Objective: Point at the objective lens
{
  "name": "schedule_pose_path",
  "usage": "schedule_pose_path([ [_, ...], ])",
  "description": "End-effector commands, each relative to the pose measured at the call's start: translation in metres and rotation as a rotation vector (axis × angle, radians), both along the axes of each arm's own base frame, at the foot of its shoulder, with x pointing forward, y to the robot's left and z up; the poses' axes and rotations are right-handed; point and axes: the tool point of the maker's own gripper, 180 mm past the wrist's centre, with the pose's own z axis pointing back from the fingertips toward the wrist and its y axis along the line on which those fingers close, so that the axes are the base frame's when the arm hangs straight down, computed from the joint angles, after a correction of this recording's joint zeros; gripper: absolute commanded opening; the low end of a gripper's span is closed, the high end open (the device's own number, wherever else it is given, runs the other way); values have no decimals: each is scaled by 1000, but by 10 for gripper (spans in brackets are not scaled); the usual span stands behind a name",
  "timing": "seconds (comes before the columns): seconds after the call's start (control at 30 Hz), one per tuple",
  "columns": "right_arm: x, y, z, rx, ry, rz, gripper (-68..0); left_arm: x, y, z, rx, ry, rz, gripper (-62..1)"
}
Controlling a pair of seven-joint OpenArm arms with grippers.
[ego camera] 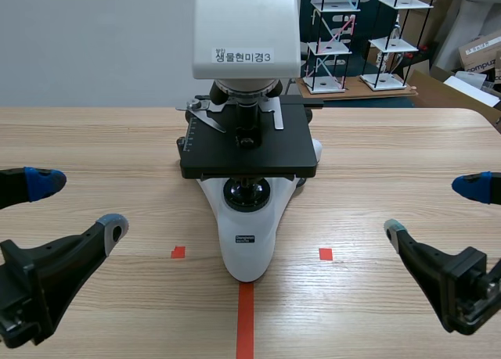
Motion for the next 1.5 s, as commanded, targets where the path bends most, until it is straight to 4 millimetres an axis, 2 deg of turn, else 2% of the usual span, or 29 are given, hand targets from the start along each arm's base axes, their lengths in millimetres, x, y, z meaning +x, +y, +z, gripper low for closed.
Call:
schedule_pose_path([
  [0.0, 5, 1, 11, 9, -36, 2, -115, 2, -1, 6, -18, -21, 7, -69],
  [0.97, 5, 1, 11, 9, -36, 2, -115, 2, -1, 7, -19, -22, 7, -75],
  [1.07, 5, 1, 11, 9, -36, 2, -115, 2, -1, 8, -24, -29, 7, -161],
  [1.3, 5, 0, 9, 6, -30, 0, -115, 11, 0, 16, -26, -70, 9, -551],
  [1.33, 5, 0, 9, 5, -29, 0, -115, 13, 0, 17, -26, -77, 10, -589],
  [1.47, 5, 0, 9, 5, -29, 0, -115, 22, 1, 18, -33, -96, 16, -593],
])
